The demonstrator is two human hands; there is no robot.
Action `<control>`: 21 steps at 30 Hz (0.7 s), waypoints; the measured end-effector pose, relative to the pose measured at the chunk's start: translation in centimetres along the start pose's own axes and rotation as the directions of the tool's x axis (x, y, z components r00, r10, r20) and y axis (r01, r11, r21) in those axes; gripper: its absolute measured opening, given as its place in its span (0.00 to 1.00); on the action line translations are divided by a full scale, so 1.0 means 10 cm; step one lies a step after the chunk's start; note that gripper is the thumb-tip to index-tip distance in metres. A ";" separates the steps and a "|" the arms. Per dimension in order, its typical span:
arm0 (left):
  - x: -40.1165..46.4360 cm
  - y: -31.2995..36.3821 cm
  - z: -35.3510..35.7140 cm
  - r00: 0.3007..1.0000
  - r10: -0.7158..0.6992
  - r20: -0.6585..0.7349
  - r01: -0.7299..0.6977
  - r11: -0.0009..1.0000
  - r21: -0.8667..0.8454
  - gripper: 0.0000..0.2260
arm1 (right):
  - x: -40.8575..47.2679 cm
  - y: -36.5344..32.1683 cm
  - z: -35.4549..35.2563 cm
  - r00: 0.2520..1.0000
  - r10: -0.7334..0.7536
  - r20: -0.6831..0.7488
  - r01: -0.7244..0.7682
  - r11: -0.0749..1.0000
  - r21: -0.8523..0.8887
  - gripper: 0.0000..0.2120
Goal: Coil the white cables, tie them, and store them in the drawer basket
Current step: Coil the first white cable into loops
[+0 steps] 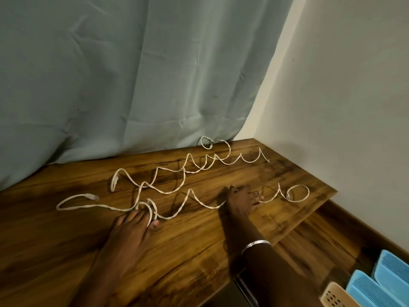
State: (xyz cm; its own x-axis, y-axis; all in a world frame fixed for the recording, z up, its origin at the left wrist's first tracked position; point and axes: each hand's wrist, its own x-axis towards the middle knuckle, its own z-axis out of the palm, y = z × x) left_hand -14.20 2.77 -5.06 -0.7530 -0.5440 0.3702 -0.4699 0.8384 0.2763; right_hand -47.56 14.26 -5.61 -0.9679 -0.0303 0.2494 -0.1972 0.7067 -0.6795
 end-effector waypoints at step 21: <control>-0.46 -0.63 -0.76 0.594 -0.765 0.249 0.291 -0.085 -0.953 0.21 | -2.93 -1.71 0.11 0.158 -0.890 0.427 0.412 0.452 0.791 0.18</control>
State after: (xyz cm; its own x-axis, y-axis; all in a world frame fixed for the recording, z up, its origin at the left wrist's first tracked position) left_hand -4.21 -0.29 -1.77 -0.2022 -0.9560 -0.2127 0.2597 -0.2617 0.9295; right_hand -16.04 2.28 -2.07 -0.0439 -0.9357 0.3500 -0.6113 -0.2519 -0.7502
